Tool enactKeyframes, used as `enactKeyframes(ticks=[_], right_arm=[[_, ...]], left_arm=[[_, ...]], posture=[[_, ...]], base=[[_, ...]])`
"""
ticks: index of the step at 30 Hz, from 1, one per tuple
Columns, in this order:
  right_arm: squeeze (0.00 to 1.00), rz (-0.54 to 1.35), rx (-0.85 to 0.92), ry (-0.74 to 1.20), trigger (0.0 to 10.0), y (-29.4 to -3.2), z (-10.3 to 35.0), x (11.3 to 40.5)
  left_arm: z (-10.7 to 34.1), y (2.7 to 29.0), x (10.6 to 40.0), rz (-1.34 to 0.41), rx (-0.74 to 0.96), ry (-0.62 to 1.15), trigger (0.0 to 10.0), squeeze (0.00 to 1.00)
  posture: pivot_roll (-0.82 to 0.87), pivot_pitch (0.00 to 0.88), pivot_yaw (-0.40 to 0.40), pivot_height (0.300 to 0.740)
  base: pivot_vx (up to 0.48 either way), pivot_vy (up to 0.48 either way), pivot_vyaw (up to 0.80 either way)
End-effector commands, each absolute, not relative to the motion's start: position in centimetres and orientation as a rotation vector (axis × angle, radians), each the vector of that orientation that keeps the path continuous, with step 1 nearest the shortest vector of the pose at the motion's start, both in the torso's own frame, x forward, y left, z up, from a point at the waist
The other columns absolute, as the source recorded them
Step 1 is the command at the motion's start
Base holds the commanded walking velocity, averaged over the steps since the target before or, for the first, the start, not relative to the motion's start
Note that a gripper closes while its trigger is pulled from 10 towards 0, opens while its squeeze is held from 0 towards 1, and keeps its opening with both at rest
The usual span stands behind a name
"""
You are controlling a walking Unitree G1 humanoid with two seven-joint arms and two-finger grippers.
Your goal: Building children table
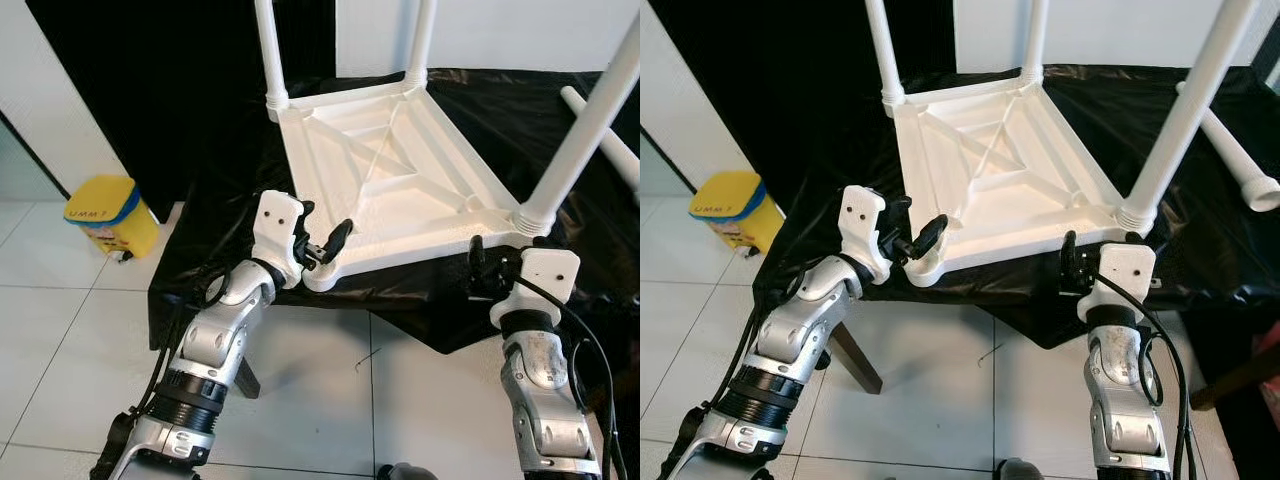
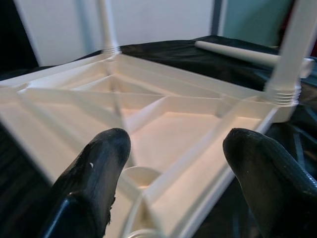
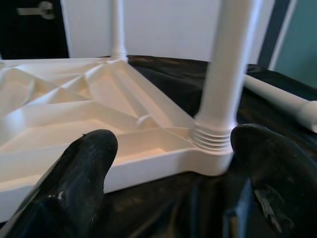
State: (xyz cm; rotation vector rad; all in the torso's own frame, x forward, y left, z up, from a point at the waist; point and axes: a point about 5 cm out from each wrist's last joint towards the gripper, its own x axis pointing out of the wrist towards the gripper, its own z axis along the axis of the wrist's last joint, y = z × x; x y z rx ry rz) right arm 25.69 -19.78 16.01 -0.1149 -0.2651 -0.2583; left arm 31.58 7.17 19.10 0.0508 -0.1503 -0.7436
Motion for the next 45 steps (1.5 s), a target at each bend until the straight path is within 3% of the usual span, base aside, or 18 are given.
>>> enactKeyframes(ticks=[1, 4, 8, 13, 25, 37, 45], right_arm=[[0.0, -0.277, -0.121, -0.254, 10.0, -19.9, 15.9, 25.4], [0.0, -0.282, -0.121, -0.258, 10.0, -19.7, 15.9, 25.2], [0.0, -0.269, -0.112, -0.294, 10.0, -19.6, 16.6, 25.1], [0.0, -0.17, -0.111, -0.343, 10.0, -19.0, 17.3, 25.6], [0.0, -0.043, -0.107, -0.339, 10.0, -17.5, 17.1, 26.3], [0.0, 0.027, -0.09, -0.336, 10.0, -16.4, 17.0, 27.6], [0.0, 0.029, -0.086, -0.333, 10.0, -16.5, 16.7, 27.8]], left_arm=[[18.6, 6.8, 31.5, -0.817, 0.082, -0.116, 10.0, 0.0], [18.6, 6.5, 31.5, -0.81, 0.092, -0.124, 10.0, 0.0], [19.4, 7.5, 31.9, -0.732, -0.082, -0.14, 10.0, 0.0], [19.5, 10.1, 32.0, -0.524, -0.194, -0.218, 10.0, 0.0], [18.3, 12.6, 30.6, -0.32, -0.145, -0.256, 10.0, 0.0], [18.7, 13.5, 29.5, -0.288, -0.06, -0.295, 10.0, 0.0], [18.6, 13.3, 29.2, -0.298, -0.04, -0.294, 10.0, 0.0]], posture=[[-0.27, 0.108, 0.084, 0.74], [-0.27, 0.108, 0.085, 0.74], [-0.28, 0.109, 0.09, 0.74], [-0.28, 0.104, 0.083, 0.74], [-0.21, 0.079, 0.044, 0.74], [-0.15, 0.065, 0.013, 0.74], [-0.15, 0.05, 0.012, 0.74]], base=[[0.0, 0.0, 0.0], [0.0, 0.0, 0.0], [0.0, 0.0, 0.0], [0.0, 0.0, 0.0], [0.0, 0.0, 0.0], [0.0, 0.0, 0.0], [0.0, -0.317, 0.0]])
